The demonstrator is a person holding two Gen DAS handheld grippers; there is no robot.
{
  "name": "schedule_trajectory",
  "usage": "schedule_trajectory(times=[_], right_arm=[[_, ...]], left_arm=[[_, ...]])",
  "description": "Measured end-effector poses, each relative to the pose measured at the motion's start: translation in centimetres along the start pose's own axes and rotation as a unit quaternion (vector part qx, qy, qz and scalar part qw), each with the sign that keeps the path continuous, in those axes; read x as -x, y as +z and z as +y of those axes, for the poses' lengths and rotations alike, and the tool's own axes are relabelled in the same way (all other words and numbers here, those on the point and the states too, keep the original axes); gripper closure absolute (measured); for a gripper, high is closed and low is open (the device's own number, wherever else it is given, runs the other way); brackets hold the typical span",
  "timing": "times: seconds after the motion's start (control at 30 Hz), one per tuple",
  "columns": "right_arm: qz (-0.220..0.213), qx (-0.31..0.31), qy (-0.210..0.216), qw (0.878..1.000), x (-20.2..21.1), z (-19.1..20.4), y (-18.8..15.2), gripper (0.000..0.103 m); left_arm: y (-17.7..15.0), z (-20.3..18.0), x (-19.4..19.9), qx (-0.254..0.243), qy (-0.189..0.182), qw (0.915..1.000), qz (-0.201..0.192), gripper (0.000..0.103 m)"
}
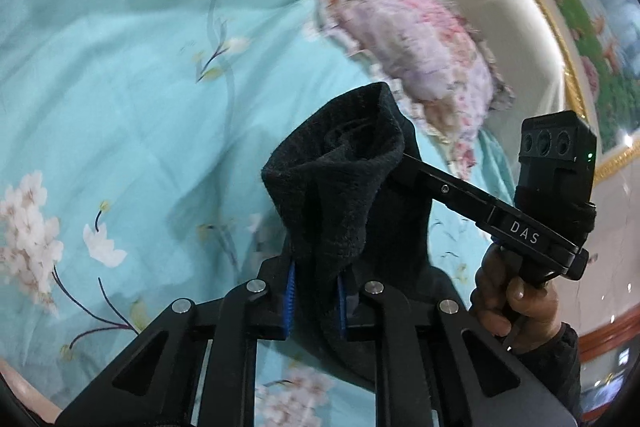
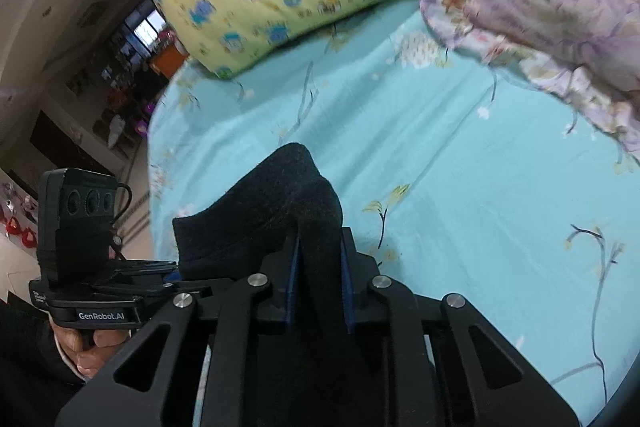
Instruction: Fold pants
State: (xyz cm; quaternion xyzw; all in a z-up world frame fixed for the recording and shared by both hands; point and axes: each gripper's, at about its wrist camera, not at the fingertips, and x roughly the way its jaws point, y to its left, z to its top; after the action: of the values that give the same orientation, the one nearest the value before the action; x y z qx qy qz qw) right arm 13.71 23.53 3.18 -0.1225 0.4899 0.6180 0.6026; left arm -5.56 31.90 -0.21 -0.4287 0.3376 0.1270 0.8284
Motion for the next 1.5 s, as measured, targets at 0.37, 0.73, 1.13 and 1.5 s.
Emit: schedule_trajectory(times=[0.37, 0.73, 1.13, 1.5], right_arm=[[-0.077, -0.019, 0.021, 0.997, 6.8, 1.0, -2.2, 0.085], [-0.147, -0.047, 0.013, 0.988, 13.7, 0.8, -6.4, 0.085], [-0.215, -0.108, -0.005, 0.971, 20.6, -1.8, -14.6, 0.086], [-0.256, -0.173, -0.024, 0.951, 24.1, -4.1, -22.3, 0.086]], left_arm=[[-1.5, -5.1, 3.1, -0.047, -0.030, 0.9984, -0.010, 0.089], [-4.5, -11.2, 4.9, -0.107, -0.076, 0.9913, -0.002, 0.089], [-10.1, -19.5, 3.4, -0.193, -0.117, 0.9731, 0.047, 0.089], [-15.8, -24.6, 0.2, -0.269, -0.120, 0.9502, 0.101, 0.089]])
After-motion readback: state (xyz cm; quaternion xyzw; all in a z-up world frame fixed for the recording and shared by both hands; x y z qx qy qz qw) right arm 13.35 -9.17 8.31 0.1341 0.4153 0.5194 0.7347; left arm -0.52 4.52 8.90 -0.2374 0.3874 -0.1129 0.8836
